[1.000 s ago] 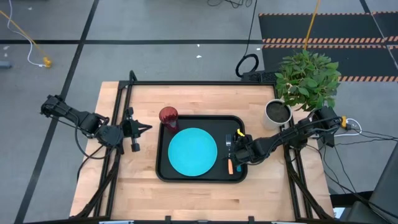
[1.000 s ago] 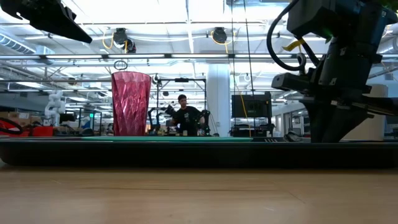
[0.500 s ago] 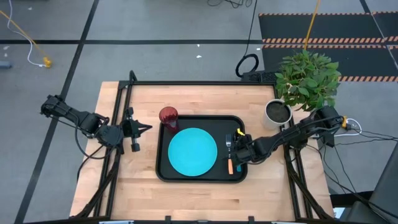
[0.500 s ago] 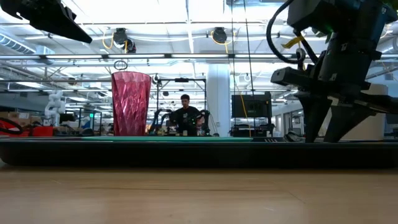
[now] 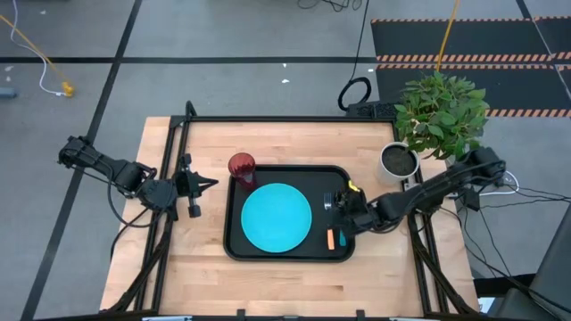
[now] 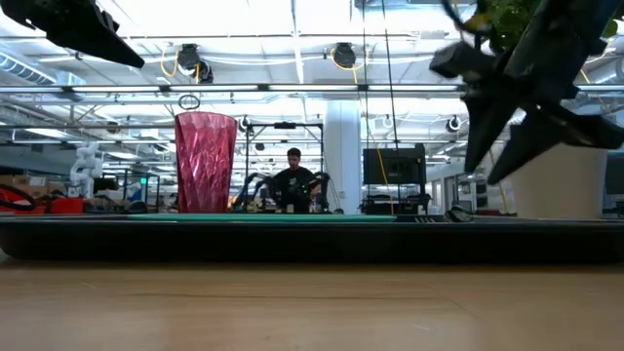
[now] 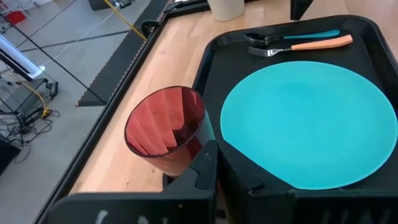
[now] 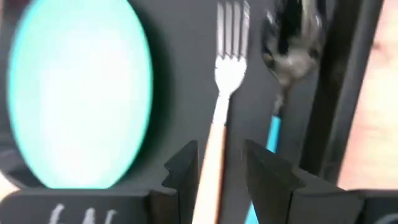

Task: Pick and place plate/cup/fork/spoon on tray
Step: Move the yellow fork on the black serving tray

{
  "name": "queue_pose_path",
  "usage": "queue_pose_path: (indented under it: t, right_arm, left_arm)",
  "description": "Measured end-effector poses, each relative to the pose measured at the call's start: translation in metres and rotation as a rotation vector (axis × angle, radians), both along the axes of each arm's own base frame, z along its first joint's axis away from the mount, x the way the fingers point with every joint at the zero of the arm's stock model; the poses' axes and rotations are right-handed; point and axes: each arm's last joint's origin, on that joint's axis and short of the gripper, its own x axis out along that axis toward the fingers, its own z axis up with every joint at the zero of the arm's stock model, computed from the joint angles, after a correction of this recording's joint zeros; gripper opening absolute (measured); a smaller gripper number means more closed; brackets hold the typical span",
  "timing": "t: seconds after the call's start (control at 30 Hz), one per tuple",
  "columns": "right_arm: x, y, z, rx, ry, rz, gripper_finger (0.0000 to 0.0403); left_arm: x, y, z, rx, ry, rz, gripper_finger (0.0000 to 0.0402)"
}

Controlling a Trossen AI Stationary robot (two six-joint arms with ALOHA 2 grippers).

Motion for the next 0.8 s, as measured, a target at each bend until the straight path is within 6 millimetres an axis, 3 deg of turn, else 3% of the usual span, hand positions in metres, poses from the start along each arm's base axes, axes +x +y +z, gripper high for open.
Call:
queue_pose_path:
  t: [0.27, 0.43, 0.6, 0.8]
  right_arm:
    - [0.012, 0.013, 0.028, -0.336, -0.187, 0.108, 0.0113]
    - [0.035, 0.026, 0.061, -0.727, -0.411, 0.361, 0.0114]
    - [0.049, 0.034, 0.088, -1.010, -0.626, 0.604, 0.0114]
    - [0.050, 0.030, 0.118, -1.209, -0.813, 0.571, 0.0114]
  left_arm:
    - [0.003, -0.002, 0.005, -0.034, -0.057, -0.007, 0.0010]
    - [0.008, -0.005, 0.010, -0.016, -0.102, -0.038, 0.0010]
    - [0.011, -0.007, 0.017, 0.011, -0.166, -0.067, 0.0010]
    - [0.015, -0.008, 0.032, 0.091, -0.276, -0.113, 0.0010]
